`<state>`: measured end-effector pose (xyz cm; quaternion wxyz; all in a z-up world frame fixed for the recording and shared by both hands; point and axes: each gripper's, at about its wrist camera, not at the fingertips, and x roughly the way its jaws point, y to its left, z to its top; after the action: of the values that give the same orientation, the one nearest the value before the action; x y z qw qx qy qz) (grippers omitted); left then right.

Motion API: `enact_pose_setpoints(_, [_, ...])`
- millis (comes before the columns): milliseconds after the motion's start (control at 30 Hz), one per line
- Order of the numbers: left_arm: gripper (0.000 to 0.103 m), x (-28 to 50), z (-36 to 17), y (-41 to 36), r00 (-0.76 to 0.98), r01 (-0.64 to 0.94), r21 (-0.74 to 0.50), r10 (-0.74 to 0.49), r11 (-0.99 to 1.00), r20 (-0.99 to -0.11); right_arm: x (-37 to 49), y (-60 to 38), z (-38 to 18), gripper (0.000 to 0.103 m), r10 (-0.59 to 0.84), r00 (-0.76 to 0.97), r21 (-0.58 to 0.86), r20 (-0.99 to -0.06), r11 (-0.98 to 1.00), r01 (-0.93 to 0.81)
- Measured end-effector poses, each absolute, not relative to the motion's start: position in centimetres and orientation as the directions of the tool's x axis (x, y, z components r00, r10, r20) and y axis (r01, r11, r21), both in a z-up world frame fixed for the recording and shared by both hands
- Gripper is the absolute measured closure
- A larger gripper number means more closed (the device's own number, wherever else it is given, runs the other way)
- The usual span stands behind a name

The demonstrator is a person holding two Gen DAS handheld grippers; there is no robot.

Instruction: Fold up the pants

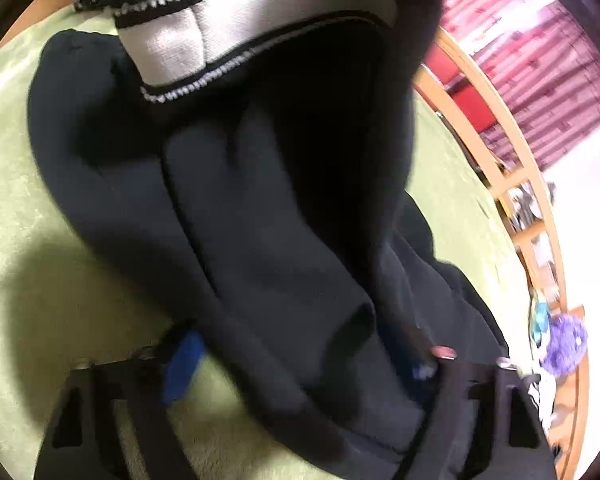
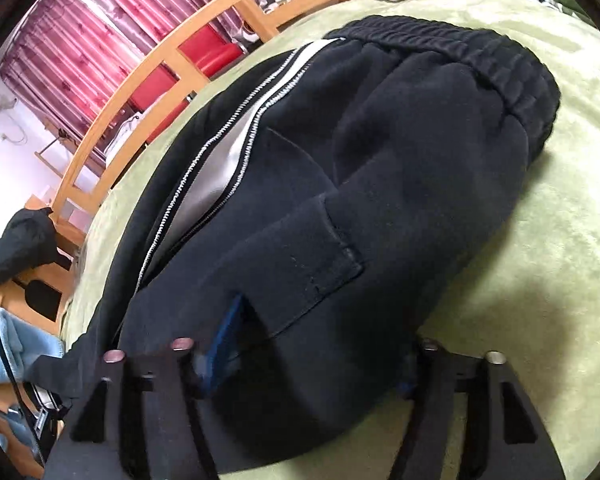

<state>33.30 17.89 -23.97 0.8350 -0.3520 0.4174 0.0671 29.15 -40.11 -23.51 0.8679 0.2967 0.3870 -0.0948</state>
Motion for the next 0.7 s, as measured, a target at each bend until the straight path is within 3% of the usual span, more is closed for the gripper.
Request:
enact_pose_setpoints(67, [0.072, 33.7, -24.0, 17.6, 0.631, -0.415, -0.493, -0.149, 0.765, -0.761, 29.1, -39.9, -23.3, 0.08, 0.05, 0.686, 0.426, -0.726, 0.816, 0.391])
enact_pose_setpoints(133, [0.087, 33.4, -23.5, 17.0, 0.64, -0.373, -0.463, -0.138, 0.804, -0.756, 28.2, -40.4, -22.8, 0.091, 0.053, 0.701, 0.45, -0.712, 0.8, 0.396])
enact_pose_setpoints(400, [0.091, 28.1, -19.7, 16.9, 0.654, -0.325, -0.475, -0.168, 0.818, -0.738, 23.5, -42.0, -19.7, 0.097, 0.071, 0.729, 0.526, -0.68, 0.741, 0.418])
enact_pose_setpoints(700, [0.091, 14.2, -17.3, 12.4, 0.619, -0.238, -0.435, -0.21, 0.869, -0.757, 11.1, -44.4, -15.5, 0.099, 0.003, 0.707, 0.425, -0.707, 0.8, 0.422])
